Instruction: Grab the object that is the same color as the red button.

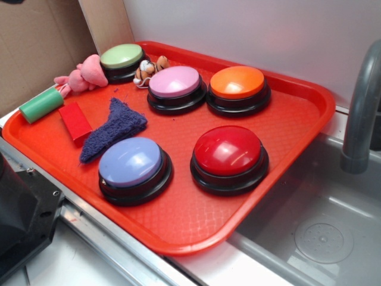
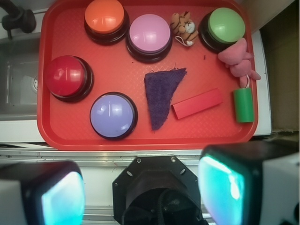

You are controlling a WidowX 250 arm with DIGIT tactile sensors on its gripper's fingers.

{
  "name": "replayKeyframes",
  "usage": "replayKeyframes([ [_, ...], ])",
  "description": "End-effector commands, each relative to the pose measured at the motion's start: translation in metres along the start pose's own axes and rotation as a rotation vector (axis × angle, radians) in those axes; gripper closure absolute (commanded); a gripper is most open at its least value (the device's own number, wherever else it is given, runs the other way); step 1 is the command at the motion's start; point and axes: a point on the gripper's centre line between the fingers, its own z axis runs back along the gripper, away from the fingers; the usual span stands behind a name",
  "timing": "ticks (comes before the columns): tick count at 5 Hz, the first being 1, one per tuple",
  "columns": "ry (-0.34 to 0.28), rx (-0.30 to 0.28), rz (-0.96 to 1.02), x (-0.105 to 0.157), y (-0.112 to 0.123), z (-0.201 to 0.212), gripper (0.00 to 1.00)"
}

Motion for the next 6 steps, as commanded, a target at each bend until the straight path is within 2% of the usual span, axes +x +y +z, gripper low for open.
replayKeyframes([
  [1,0.000,0.000,0.000,0.000,0.000,0.000,0.00],
  [2,-0.065,0.001,0.160,-0.001,0.008,-0.005,0.00],
  [4,-0.115,-0.037,0.542,0.014,0.049,-0.042,0.00],
  [5,-0.159,0.006,0.769,0.023,0.071,-0.069,0.00],
  [6,-0.173,0.044,0.905,0.030,0.090,-0.099,0.00],
])
